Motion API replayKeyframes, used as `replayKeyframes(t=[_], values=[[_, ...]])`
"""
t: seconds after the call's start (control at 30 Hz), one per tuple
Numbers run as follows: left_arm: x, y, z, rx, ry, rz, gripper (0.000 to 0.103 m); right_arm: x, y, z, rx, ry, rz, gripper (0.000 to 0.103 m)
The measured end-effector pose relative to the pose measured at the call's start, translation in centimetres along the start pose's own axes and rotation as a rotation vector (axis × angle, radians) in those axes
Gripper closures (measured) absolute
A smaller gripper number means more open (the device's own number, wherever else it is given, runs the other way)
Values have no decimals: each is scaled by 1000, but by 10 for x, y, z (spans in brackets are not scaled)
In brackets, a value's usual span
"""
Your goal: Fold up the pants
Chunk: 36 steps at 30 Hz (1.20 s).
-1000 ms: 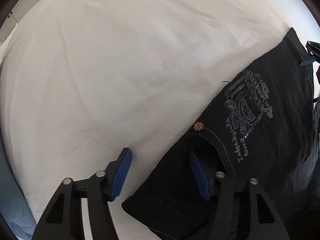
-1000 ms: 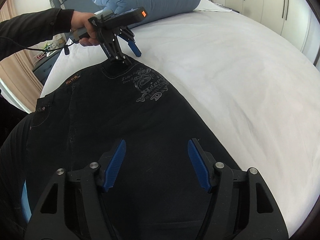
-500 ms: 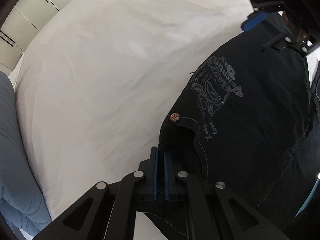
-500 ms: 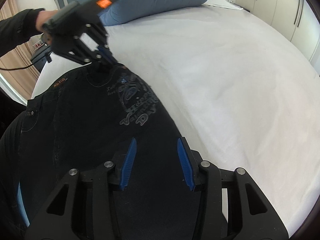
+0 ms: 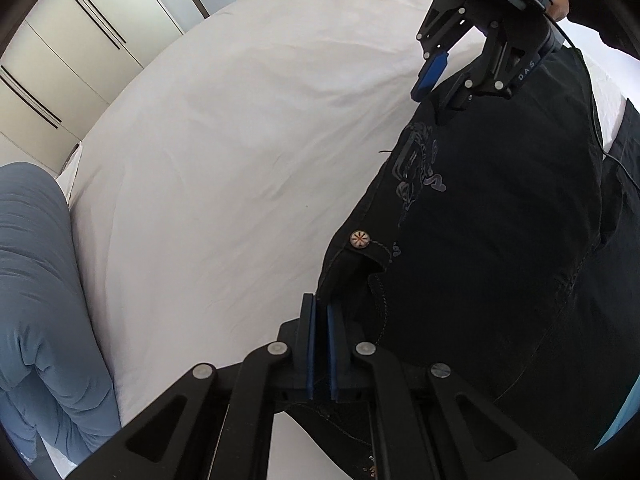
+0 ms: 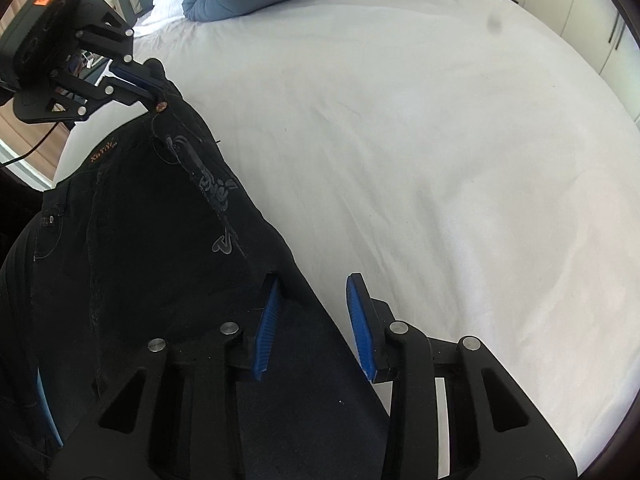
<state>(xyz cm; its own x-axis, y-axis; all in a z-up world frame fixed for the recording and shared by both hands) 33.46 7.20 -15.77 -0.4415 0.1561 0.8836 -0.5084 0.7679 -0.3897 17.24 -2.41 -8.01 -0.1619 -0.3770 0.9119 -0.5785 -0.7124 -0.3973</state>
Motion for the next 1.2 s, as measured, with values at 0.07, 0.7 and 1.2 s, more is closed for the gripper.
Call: replayKeyframes(t=[0.07,0.7,1.2], values=[[14,13,-7,7,0,6,99,-6,-1,-2,1,-7,-25,81],[60,56,29,-70,-80,30,99,43,38,-166,647,355,-67,101],[95,170,154,-481,-204,-12,99,33,144,-345,1208,500,-185,101]])
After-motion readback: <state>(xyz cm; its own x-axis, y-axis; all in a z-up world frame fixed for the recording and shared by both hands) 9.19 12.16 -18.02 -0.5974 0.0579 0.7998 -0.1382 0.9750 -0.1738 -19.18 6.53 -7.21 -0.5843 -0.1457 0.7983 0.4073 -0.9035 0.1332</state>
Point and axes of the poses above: each gripper's, at about its wrist camera, not at the fingertips, and x roughly against the way its jaws point, z to its right, y to its underside, the point moved 9 cm from there along -x, roughly the way its jaws point, and after that the axes turned 4 degrees about z, right-handed, at the moved point
